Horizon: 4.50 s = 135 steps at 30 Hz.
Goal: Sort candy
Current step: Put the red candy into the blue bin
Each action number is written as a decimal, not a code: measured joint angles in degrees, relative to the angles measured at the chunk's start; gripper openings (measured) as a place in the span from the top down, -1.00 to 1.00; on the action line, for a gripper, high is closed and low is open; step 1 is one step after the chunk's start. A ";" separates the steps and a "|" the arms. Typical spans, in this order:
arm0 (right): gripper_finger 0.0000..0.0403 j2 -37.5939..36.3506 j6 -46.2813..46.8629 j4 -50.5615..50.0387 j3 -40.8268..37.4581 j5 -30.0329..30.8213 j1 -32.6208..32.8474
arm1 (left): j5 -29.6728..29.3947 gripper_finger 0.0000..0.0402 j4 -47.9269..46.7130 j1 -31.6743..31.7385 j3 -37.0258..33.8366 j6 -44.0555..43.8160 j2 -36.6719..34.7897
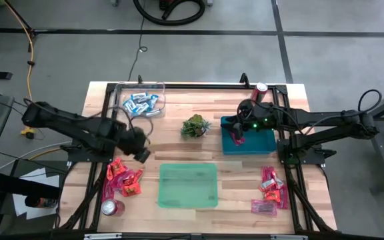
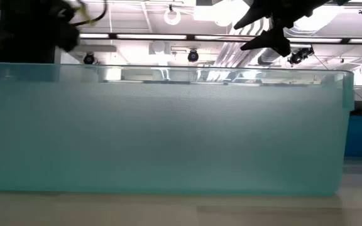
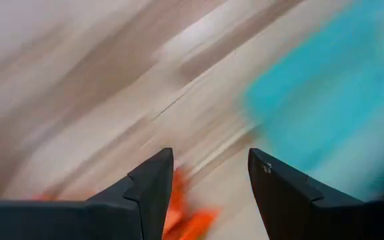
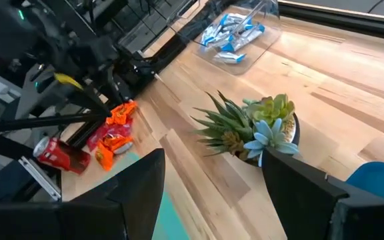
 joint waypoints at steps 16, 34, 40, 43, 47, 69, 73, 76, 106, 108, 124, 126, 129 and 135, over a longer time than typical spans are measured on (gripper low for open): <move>-0.22 0.09 -2.23 -0.39 -0.02 1.73 0.00 | 3.14 0.10 -4.44 -17.85 -1.50 -15.65 20.28; -0.22 0.09 -1.79 -0.68 -0.02 1.85 0.00 | 6.13 0.55 3.22 -16.60 -8.23 -14.96 23.73; -0.22 0.09 -1.79 -0.68 -0.02 1.89 -0.02 | 5.99 0.55 0.13 -16.62 -7.21 -14.55 23.81; -0.22 0.09 -1.79 -0.68 -0.04 2.41 0.00 | 5.87 0.55 -0.13 -16.64 -7.19 -12.69 23.81; -0.22 0.09 -1.79 -0.68 -0.04 2.80 0.00 | 5.61 0.58 0.36 -16.64 -8.43 -11.38 23.81; -0.22 0.11 -1.79 -0.71 -0.09 3.00 -0.01 | -2.29 1.00 4.28 -12.53 -1.90 -2.81 16.22; -0.22 0.11 -1.79 0.00 -0.09 2.98 0.00 | -11.05 1.00 2.10 -8.72 3.27 -0.14 9.91; -0.22 0.11 -1.71 2.17 -0.09 2.92 0.00 | -17.96 1.00 3.20 -5.70 6.65 6.37 5.68; -0.22 13.84 -2.76 46.07 -0.09 -14.55 4.35 | 26.12 1.00 96.56 19.94 8.11 44.25 15.83; -0.22 14.81 -2.65 49.95 -0.09 -16.18 4.33 | 26.10 1.00 97.13 20.41 8.11 44.04 17.00; -0.21 18.12 0.76 56.28 -0.09 -17.74 4.35 | 25.36 1.00 102.03 21.63 8.11 43.54 20.29; -0.19 18.12 0.72 56.28 -0.09 -17.87 4.35 | 25.33 1.00 101.90 22.07 8.11 43.54 20.29; -0.09 18.12 0.74 56.20 -0.09 -17.82 4.35 | 24.77 1.00 101.76 22.60 8.11 42.57 20.29; 0.38 18.12 0.35 56.11 -0.09 -17.37 4.33 | 21.84 1.00 100.55 22.85 8.11 42.28 20.29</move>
